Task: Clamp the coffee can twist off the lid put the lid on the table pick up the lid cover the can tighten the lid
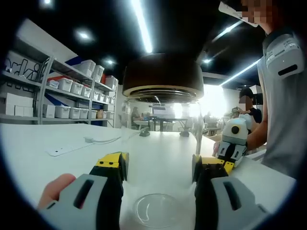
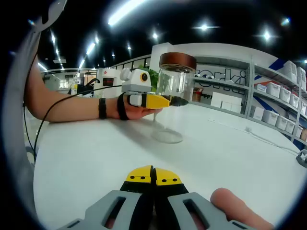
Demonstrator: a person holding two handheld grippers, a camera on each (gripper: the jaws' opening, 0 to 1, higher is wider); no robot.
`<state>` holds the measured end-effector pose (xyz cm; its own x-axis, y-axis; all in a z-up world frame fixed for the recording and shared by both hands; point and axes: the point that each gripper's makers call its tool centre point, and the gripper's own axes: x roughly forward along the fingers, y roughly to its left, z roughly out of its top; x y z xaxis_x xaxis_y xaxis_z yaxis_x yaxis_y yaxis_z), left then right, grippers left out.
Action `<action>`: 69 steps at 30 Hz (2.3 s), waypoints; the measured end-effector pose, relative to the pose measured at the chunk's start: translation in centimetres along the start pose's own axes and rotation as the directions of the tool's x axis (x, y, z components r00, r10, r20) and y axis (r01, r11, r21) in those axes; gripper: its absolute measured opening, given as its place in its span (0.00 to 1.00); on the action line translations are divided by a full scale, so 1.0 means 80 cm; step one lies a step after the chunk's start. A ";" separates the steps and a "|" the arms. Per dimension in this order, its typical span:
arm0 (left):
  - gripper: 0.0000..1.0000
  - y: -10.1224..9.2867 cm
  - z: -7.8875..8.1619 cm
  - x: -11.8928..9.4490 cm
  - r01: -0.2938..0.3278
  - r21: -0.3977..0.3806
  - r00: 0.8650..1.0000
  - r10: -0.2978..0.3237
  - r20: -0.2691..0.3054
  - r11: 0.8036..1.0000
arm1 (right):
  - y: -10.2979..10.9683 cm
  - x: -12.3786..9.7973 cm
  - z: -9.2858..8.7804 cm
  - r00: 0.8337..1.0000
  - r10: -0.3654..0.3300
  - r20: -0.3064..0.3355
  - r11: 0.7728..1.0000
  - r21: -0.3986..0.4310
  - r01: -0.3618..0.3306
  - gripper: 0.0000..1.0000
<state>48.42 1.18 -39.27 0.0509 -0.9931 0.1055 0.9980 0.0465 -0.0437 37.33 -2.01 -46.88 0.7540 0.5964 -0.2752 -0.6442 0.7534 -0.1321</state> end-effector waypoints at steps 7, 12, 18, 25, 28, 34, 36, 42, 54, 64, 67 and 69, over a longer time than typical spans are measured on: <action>0.49 0.006 0.001 -0.001 -0.029 0.026 1.000 0.029 -0.001 0.999 | 0.001 0.000 0.000 1.000 0.002 0.001 1.000 0.001 -0.002 0.00; 0.49 0.008 0.003 -0.002 -0.042 0.025 0.999 0.042 -0.002 0.999 | 0.001 0.000 0.000 1.000 0.000 0.001 1.000 0.000 0.000 0.00; 0.49 0.007 0.004 -0.004 -0.055 0.025 0.998 0.055 -0.004 0.998 | 0.000 0.001 0.000 1.000 -0.003 0.000 1.000 0.003 0.003 0.00; 0.49 0.004 0.004 -0.003 -0.054 0.021 0.999 0.054 -0.004 0.998 | 0.000 0.000 0.000 1.000 -0.003 0.001 1.000 0.003 0.003 0.00; 0.49 0.002 0.004 -0.003 -0.053 0.022 0.999 0.054 -0.003 0.998 | 0.000 0.000 0.000 1.000 -0.004 0.001 1.000 0.002 0.004 0.00; 0.49 0.002 0.003 -0.003 -0.058 0.018 0.998 0.058 -0.002 0.998 | -0.001 0.002 0.001 1.000 -0.003 -0.012 1.000 -0.015 0.003 0.00; 0.49 -0.001 0.003 -0.002 -0.058 0.019 0.998 0.058 -0.003 0.998 | -0.005 0.002 0.000 1.000 -0.011 -0.020 1.000 -0.005 0.010 0.00; 0.49 -0.004 0.003 -0.001 -0.054 0.015 0.999 0.054 -0.004 0.998 | -0.005 -0.008 0.021 0.998 0.000 0.069 0.995 0.102 -0.007 0.00; 0.49 -0.001 0.001 -0.002 -0.053 0.011 0.999 0.053 -0.002 0.999 | 0.006 -0.020 0.042 0.994 0.001 0.108 0.983 0.183 -0.021 0.00; 0.49 0.010 -0.003 -0.005 -0.060 0.015 0.998 0.060 -0.004 0.998 | -0.002 -0.023 0.082 0.986 0.017 0.165 0.988 0.149 -0.042 0.00; 0.49 0.012 -0.004 -0.005 -0.060 0.016 0.998 0.060 -0.005 0.998 | -0.003 -0.024 0.081 0.988 0.012 0.151 0.991 0.127 -0.031 0.00; 0.49 0.012 -0.004 -0.005 -0.057 0.017 0.998 0.057 -0.006 0.998 | -0.004 -0.026 0.082 0.989 0.005 0.146 0.992 0.124 -0.023 0.00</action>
<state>49.36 1.57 -39.70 0.1078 -0.9894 0.0970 0.9939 0.1051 -0.0331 36.80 -1.69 -39.98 0.7618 0.6338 -0.1339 -0.6403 0.7681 -0.0067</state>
